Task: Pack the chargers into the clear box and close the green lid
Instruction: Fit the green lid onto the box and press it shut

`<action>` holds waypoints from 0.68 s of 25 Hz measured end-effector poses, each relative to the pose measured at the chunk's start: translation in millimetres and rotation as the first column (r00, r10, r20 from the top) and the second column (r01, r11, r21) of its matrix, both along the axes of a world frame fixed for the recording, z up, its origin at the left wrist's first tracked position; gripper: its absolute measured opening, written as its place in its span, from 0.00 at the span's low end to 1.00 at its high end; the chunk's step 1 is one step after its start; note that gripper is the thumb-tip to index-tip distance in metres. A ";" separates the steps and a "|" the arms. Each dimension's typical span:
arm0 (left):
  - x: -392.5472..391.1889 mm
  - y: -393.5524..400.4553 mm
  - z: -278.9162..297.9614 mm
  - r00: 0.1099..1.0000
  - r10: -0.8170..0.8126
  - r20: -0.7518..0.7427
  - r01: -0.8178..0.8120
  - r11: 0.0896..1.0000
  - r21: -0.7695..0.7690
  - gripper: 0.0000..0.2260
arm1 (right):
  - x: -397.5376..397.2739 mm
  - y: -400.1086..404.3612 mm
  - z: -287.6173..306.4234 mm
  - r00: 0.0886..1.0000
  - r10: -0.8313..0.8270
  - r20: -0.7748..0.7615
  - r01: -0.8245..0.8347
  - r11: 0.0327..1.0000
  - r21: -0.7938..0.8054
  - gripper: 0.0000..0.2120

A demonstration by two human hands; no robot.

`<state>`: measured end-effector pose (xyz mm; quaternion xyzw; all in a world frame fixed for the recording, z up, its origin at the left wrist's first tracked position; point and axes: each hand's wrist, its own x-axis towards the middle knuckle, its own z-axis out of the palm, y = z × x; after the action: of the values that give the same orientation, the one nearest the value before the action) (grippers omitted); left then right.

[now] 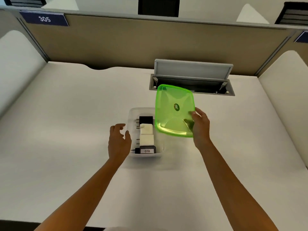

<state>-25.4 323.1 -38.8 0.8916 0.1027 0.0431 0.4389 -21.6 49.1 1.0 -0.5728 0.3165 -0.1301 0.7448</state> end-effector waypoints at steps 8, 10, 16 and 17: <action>-2.6 10.4 -3.3 0.996 0.009 -0.092 -0.031 0.967 -0.252 0.12 | -11.2 57.4 -47.1 0.980 0.136 -0.147 -0.168 0.958 -0.231 0.12; -3.9 11.9 -2.8 0.992 0.035 -0.125 -0.073 0.948 -0.311 0.12 | -15.0 63.8 -47.4 0.973 0.169 -0.155 -0.214 0.911 -0.352 0.12; -8.5 19.7 -1.6 0.975 -0.014 -0.221 -0.083 0.902 -0.424 0.14 | -25.9 96.3 -42.5 0.962 0.236 -0.135 -0.272 0.817 -0.508 0.17; -9.8 22.2 -1.6 0.970 -0.045 -0.238 -0.072 0.885 -0.461 0.14 | -27.7 99.9 -42.0 0.965 0.223 -0.136 -0.261 0.815 -0.517 0.17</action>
<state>-35.1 345.3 -40.4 0.7578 0.1690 -0.0886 0.6240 -49.3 149.0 -41.0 -0.7958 0.2185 -0.0969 0.5564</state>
